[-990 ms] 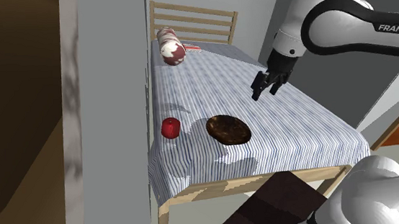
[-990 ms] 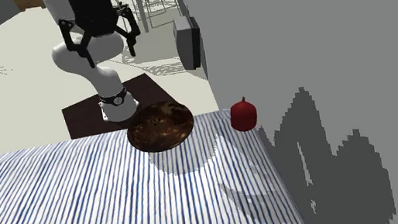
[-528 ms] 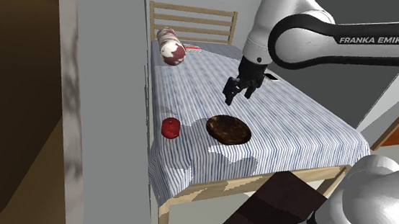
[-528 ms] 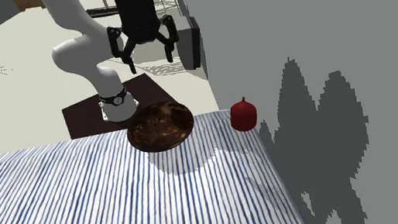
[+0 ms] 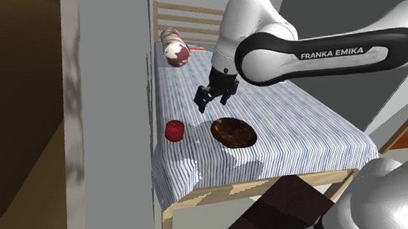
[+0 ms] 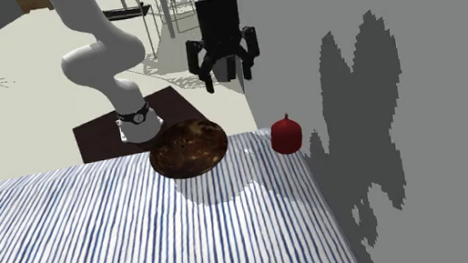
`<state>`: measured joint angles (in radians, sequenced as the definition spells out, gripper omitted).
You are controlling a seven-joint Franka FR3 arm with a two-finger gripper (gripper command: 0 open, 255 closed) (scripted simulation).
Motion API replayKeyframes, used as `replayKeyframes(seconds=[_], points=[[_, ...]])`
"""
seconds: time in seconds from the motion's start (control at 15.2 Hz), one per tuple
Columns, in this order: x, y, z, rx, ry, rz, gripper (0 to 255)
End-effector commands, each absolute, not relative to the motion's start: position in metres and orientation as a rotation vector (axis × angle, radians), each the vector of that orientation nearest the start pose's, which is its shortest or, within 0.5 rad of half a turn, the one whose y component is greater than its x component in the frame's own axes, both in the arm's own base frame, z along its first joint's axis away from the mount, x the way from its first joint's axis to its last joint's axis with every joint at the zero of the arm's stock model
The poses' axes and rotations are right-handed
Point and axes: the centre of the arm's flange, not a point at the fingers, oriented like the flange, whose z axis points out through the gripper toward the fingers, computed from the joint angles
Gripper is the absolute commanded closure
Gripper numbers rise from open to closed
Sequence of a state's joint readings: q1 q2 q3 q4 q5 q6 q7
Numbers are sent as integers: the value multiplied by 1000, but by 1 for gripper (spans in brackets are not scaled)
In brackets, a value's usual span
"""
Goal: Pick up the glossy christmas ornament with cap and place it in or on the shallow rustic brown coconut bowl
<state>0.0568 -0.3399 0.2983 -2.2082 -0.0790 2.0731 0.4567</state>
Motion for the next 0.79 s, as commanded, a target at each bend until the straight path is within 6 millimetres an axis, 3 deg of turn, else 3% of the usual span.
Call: replayKeyframes(seconds=[0.0, 0.46, 0.73], points=[[457, 194, 523, -3199, 113, -409, 0], [502, 269, 497, -3203, 76, -482, 0], [510, 272, 480, -3203, 73, -487, 0]])
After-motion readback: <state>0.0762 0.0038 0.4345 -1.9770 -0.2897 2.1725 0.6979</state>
